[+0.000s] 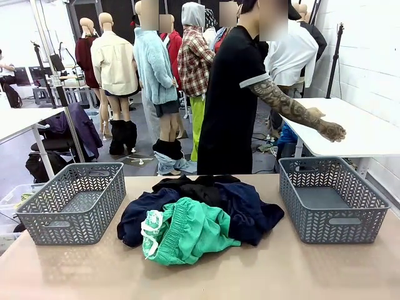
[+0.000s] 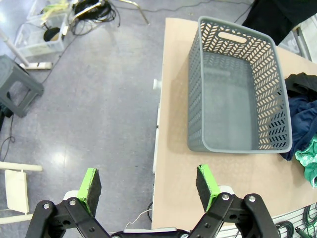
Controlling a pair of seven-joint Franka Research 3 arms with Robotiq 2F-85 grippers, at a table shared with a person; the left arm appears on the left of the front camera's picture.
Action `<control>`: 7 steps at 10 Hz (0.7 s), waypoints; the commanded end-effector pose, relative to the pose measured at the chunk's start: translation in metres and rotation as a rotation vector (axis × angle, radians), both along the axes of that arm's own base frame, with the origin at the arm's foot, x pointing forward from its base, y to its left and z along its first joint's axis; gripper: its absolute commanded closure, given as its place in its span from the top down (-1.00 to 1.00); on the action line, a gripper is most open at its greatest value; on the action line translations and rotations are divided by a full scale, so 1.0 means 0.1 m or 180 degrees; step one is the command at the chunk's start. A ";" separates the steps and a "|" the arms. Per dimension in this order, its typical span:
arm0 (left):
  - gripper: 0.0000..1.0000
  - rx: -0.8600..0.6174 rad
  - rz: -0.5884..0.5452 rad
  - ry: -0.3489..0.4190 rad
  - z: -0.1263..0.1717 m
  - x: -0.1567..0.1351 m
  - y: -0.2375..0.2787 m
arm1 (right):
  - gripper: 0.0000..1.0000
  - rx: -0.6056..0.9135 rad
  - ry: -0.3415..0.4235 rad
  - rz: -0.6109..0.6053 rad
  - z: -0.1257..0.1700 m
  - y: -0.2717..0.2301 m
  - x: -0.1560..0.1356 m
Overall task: Sort the tops and bottoms.
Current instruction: Lift clothes from the center of the table with your left hand.
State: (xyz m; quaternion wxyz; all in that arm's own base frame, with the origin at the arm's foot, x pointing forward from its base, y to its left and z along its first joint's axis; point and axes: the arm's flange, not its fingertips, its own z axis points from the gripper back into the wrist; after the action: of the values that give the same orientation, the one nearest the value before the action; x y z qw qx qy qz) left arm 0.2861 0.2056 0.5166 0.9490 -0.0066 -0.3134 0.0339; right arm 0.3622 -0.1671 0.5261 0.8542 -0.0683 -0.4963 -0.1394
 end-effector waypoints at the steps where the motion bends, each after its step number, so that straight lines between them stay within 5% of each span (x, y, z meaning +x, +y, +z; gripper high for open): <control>1: 1.00 0.0007 -0.0046 0.0013 -0.01 -0.04 0.02 | 1.00 0.0051 0.0015 -0.0029 -0.01 0.01 0.00; 7: 1.00 0.0007 -0.0046 0.0013 -0.01 -0.04 0.02 | 1.00 0.0051 0.0015 -0.0029 -0.01 0.01 0.00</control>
State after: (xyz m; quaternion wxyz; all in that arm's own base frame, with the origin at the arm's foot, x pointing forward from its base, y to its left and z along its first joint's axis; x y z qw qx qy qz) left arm 0.2861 0.2056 0.5166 0.9490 -0.0066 -0.3133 0.0339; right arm 0.3622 -0.1671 0.5261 0.8542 -0.0683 -0.4962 -0.1394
